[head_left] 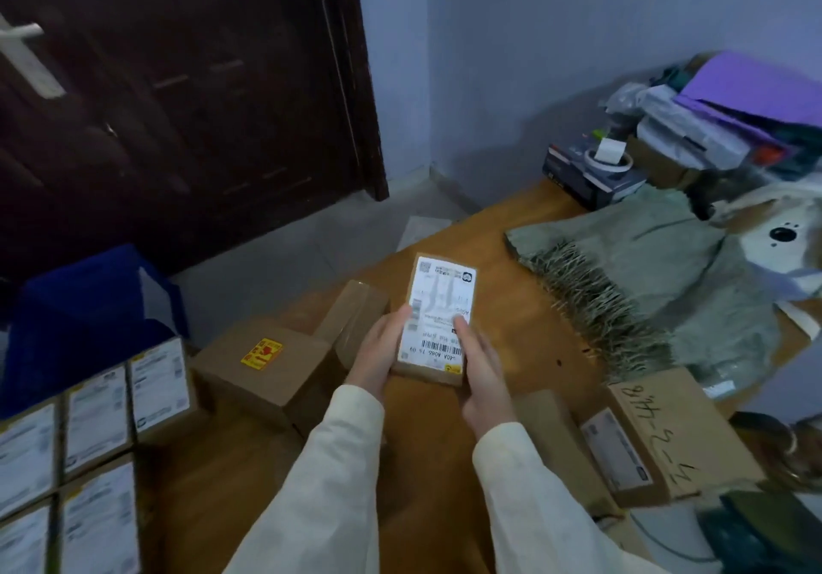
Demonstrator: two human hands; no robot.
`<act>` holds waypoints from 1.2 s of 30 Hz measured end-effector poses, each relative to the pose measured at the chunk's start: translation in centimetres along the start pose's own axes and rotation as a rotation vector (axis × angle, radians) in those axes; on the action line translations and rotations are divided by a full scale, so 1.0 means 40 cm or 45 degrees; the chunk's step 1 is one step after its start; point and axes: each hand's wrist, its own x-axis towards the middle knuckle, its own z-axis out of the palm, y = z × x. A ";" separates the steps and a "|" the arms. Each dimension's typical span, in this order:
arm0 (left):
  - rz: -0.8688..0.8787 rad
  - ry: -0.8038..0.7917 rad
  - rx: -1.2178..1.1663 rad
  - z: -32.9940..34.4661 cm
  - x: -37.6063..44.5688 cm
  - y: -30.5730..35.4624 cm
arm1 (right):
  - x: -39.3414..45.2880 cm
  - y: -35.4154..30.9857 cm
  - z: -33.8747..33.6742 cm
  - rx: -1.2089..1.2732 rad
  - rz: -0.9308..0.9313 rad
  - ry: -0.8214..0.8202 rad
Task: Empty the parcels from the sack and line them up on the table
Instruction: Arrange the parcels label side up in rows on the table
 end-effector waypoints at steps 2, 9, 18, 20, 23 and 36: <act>0.106 0.055 -0.022 -0.034 -0.056 -0.009 | -0.049 0.002 0.011 -0.207 -0.033 -0.145; 0.329 0.055 0.472 -0.336 -0.280 0.010 | -0.143 0.022 0.094 -1.320 0.061 -0.924; 0.139 0.834 -0.415 -0.585 -0.472 -0.238 | -0.221 0.351 0.275 -1.224 -0.135 -0.535; 0.145 0.917 -0.703 -0.567 -0.471 -0.291 | -0.239 0.451 0.284 -1.165 0.072 -0.522; 0.063 1.000 -0.984 -0.533 -0.444 -0.342 | -0.272 0.574 0.284 -1.164 0.256 -0.552; 0.157 1.085 1.086 -0.522 -0.460 -0.427 | -0.292 0.694 0.176 -1.873 -0.111 -0.270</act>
